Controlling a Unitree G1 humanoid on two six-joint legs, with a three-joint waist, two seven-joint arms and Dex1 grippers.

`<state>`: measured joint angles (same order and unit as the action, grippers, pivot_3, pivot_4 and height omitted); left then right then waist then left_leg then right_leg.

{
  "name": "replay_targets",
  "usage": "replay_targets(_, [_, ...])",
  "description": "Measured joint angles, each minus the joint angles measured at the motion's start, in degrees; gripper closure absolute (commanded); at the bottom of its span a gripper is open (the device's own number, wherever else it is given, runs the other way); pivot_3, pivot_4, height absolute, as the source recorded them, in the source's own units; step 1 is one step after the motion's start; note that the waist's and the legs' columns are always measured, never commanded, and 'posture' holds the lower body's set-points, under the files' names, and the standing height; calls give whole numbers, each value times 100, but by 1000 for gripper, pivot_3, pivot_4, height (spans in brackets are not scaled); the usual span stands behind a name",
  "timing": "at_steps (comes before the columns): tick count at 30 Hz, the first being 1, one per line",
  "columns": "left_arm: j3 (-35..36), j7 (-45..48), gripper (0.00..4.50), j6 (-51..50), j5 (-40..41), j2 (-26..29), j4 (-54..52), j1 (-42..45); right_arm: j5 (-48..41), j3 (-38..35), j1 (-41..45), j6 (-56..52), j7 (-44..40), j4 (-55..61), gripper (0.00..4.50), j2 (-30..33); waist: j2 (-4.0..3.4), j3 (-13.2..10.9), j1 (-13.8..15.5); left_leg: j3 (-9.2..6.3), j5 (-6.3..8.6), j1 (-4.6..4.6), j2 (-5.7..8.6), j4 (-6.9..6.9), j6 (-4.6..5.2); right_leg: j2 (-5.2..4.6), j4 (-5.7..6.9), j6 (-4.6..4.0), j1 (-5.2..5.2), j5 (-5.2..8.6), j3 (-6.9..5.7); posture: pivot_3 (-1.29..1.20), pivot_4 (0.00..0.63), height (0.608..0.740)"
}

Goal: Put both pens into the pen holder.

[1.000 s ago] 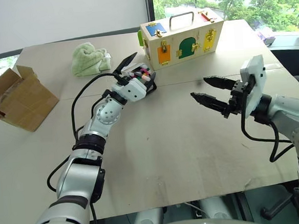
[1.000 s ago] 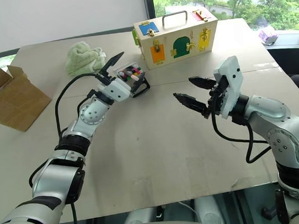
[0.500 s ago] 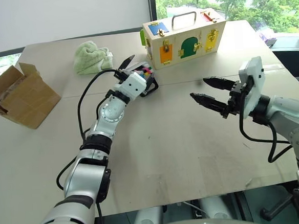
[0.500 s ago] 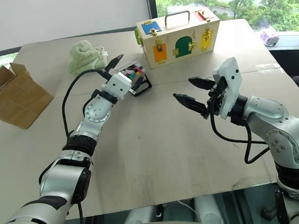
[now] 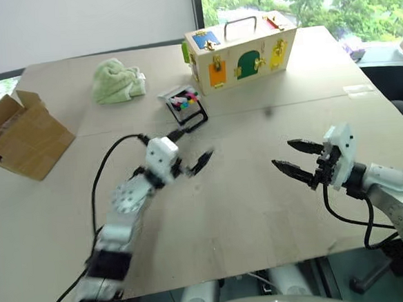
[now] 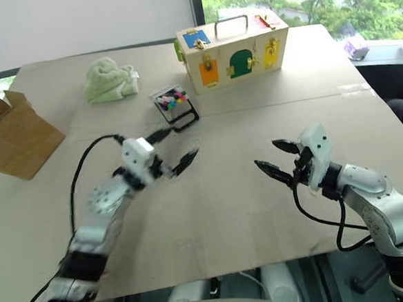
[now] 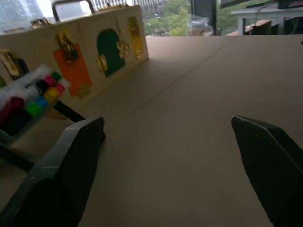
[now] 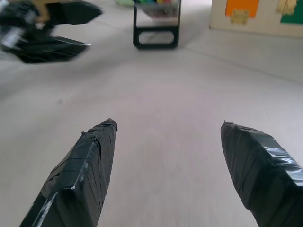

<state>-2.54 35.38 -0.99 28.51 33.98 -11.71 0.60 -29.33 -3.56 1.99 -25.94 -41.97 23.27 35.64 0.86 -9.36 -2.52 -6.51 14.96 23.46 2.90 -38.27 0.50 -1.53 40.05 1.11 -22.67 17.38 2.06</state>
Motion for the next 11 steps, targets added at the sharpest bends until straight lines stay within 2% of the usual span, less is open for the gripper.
replay_targets(2, [420, -28, 91, -668, 358, 359, -696, -929, 260, 8, -258, 619, -317, -499, 766, 6, -17, -12, 38, 3, 6, -63, 0, 9, 9, 0, -7, 0, 64, 0, 1, 0, 150, 740])
replay_targets(5, [700, -195, 0, -1116, 377, 455, -1166, -1544, 295, -31, -309, 1159, -676, -897, 26, -31, -50, -31, 145, 4, 10, -119, 1, 8, 16, -1, -17, 3, 124, 3, -1, 0, 150, 740])
replay_targets(7, [914, -323, 0, -1217, 330, 349, -1544, -2181, 385, -28, -319, 1550, -1031, -1319, 26, 15, -46, -30, 168, 7, 10, -157, -1, 7, 16, 0, -21, 3, 157, 3, 2, 0, 150, 740])
replay_targets(11, [972, -452, 0, -1270, 192, 177, -1802, -2632, 638, 23, -232, 1969, -1280, -1992, 26, 35, -50, -32, 197, 5, 11, -174, -4, 8, 17, 0, -26, 1, 184, 5, -3, 0, 150, 740])
